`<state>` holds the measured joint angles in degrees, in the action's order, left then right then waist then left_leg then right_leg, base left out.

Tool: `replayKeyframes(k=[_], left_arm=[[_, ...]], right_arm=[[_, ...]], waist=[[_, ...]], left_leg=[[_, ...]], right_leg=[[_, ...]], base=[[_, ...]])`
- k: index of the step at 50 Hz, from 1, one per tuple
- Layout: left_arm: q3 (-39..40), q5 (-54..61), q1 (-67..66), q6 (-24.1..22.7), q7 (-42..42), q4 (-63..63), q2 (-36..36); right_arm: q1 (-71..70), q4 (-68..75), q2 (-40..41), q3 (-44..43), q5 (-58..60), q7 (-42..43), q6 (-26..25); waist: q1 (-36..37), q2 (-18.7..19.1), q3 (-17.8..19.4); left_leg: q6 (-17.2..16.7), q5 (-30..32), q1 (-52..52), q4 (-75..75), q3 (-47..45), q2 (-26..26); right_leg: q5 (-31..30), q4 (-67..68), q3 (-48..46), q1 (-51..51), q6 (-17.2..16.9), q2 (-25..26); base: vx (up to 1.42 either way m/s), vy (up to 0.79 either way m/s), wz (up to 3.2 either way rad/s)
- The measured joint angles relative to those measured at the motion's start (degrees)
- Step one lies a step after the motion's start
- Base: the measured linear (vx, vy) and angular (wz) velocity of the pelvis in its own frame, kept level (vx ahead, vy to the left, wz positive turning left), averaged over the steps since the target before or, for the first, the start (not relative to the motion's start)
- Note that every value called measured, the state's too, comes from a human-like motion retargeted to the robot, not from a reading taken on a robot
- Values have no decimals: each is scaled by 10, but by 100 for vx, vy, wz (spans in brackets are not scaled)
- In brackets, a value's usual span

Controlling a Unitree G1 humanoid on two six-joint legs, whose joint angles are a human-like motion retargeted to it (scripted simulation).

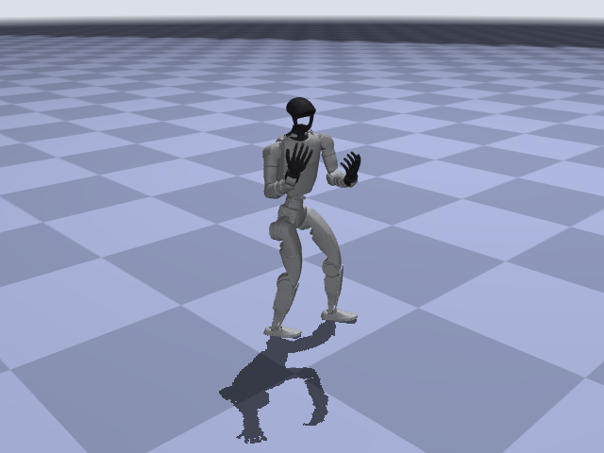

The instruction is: Kungfu

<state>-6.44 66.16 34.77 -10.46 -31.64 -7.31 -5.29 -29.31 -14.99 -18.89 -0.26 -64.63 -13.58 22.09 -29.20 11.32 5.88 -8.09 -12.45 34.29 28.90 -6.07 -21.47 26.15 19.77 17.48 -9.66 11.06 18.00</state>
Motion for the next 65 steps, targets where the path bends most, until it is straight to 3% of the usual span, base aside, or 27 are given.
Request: replayKeyframes(k=[6,10,12,13,15,17,20,25,30,33,35,36,38,39,40,41,42,43,44,45,47,49,52,55,57,62,65], left_arm=[[-25,30,-34,-2,-46,23,92],[-82,62,-76,-49,-32,22,150],[-109,83,-108,-78,-15,28,154],[-101,81,-116,-80,-10,32,148],[-80,59,-125,-88,0,46,122],[-54,7,-141,-104,2,72,88],[-25,-81,-190,-118,-2,110,43],[2,-159,-267,-136,26,195,-75],[133,-243,-352,-108,84,244,-157],[266,-334,-430,-96,140,216,-213],[364,-443,-451,-101,177,137,-272],[405,-540,-438,-121,214,54,-296],[502,-797,-410,-172,331,-176,-341],[547,-943,-394,-143,422,-324,-369],[588,-1088,-377,-86,525,-481,-398],[637,-1179,-358,-12,518,-635,-441],[669,-1225,-360,30,481,-763,-483],[668,-1185,-404,13,385,-839,-526],[682,-1143,-441,8,368,-879,-538],[704,-1099,-475,9,391,-901,-535],[746,-1052,-529,-98,483,-900,-502],[776,-1040,-556,-187,577,-890,-477],[796,-1030,-559,-184,641,-860,-470],[798,-980,-554,-189,606,-816,-477],[806,-948,-540,-191,616,-763,-469],[782,-814,-463,-242,633,-563,-426],[755,-764,-423,-251,634,-450,-401]], right_arm=[[64,-87,13,7,-32,-17,25],[141,-123,4,4,-32,6,59],[201,-154,-21,-6,-57,31,88],[220,-168,-28,-7,-64,36,96],[238,-183,-38,7,-47,45,116],[243,-191,-53,14,-6,48,132],[251,-199,-79,6,32,48,136],[197,-193,-115,2,164,76,162],[-23,-142,-132,114,299,148,131],[-137,-38,-148,76,330,126,109],[-217,122,-176,12,422,83,124],[-269,246,-200,-2,518,87,161],[-416,565,-217,44,806,218,201],[-490,732,-202,81,935,296,121],[-559,894,-179,115,1044,363,-6],[-583,981,-171,117,1075,289,-103],[-598,1042,-163,116,1091,228,-158],[-596,1051,-156,106,1077,193,-129],[-587,1034,-154,105,1052,200,-79],[-574,1005,-155,107,1023,226,-17],[-548,964,-146,108,1074,367,83],[-542,958,-140,109,1160,481,134],[-530,952,-147,104,1149,432,112],[-519,924,-153,101,1132,376,95],[-513,908,-151,106,1146,391,116],[-506,873,-140,118,1184,420,125],[-511,845,-131,151,1189,389,124]], waist=[[-15,10,20],[-24,38,51],[-45,61,59],[-39,54,60],[-34,46,70],[-29,55,78],[29,45,43],[125,38,12],[200,-14,-27],[327,-63,-64],[444,-109,-58],[496,-123,-42],[558,-130,-19],[568,-127,-18],[573,-124,-21],[570,-127,-26],[566,-129,-29],[557,-131,-27],[548,-129,-25],[537,-126,-24],[524,-124,-32],[522,-124,-32],[525,-130,-32],[517,-129,-30],[515,-124,-32],[509,-61,-31],[486,-31,-13]], left_leg=[[63,6,0,-156,20,-53],[14,135,-46,-134,-52,-97],[-28,56,29,4,71,-72],[-42,42,34,31,86,-55],[-31,9,27,65,1,-84],[-37,-29,65,133,22,-83],[-47,-36,80,158,21,-45],[-23,-11,148,166,53,10],[0,12,166,131,60,98],[11,13,178,133,54,125],[8,16,181,141,52,130],[10,18,183,147,50,135],[19,22,187,158,43,139],[23,24,189,160,43,141],[26,26,192,162,43,143],[26,27,193,159,46,147],[25,29,193,157,49,151],[25,32,192,153,51,152],[25,37,192,151,54,154],[25,43,191,150,59,155],[28,53,193,151,62,157],[32,57,195,149,61,156],[33,57,193,144,66,154],[34,73,192,139,75,151],[25,75,187,128,88,138],[-19,69,137,56,173,85],[-20,83,94,6,191,92]], right_leg=[[63,49,117,40,-5,0],[118,103,99,46,-35,-30],[98,117,30,28,-117,-45],[88,125,16,20,-155,-65],[56,127,-83,2,-213,-132],[24,110,-168,-3,-219,-168],[4,90,-154,-10,-229,-212],[-32,30,-211,32,-243,-238],[-15,-40,-304,136,-234,-236],[-1,-75,-372,181,-222,-230],[6,-89,-402,200,-225,-227],[7,-90,-405,205,-230,-228],[9,-89,-396,212,-237,-225],[10,-86,-389,213,-240,-223],[11,-83,-383,212,-242,-221],[9,-81,-383,213,-246,-221],[6,-80,-383,214,-250,-220],[1,-80,-383,218,-255,-217],[-5,-80,-380,220,-257,-212],[-10,-80,-375,221,-257,-206],[-14,-75,-360,215,-257,-204],[-14,-74,-350,210,-260,-209],[-10,-72,-333,205,-260,-207],[-10,-64,-311,198,-260,-198],[-22,-59,-300,188,-261,-189],[-82,74,-235,115,-261,-126],[8,213,-226,40,-236,-159]], base=[[76,36,-248],[81,68,-198],[99,73,-120],[77,76,-149],[39,75,-122],[38,61,-52],[49,41,-12],[14,33,152],[2,8,295],[20,-35,213],[5,-66,105],[-12,-59,75],[-15,-35,62],[-4,-13,55],[10,-5,61],[20,-3,68],[28,-6,74],[21,-9,66],[12,-10,55],[7,-6,30],[6,3,-6],[-6,2,-34],[-2,-18,-21],[-4,-18,-22],[-12,-15,-62],[-20,-13,-63],[-39,11,-47]])
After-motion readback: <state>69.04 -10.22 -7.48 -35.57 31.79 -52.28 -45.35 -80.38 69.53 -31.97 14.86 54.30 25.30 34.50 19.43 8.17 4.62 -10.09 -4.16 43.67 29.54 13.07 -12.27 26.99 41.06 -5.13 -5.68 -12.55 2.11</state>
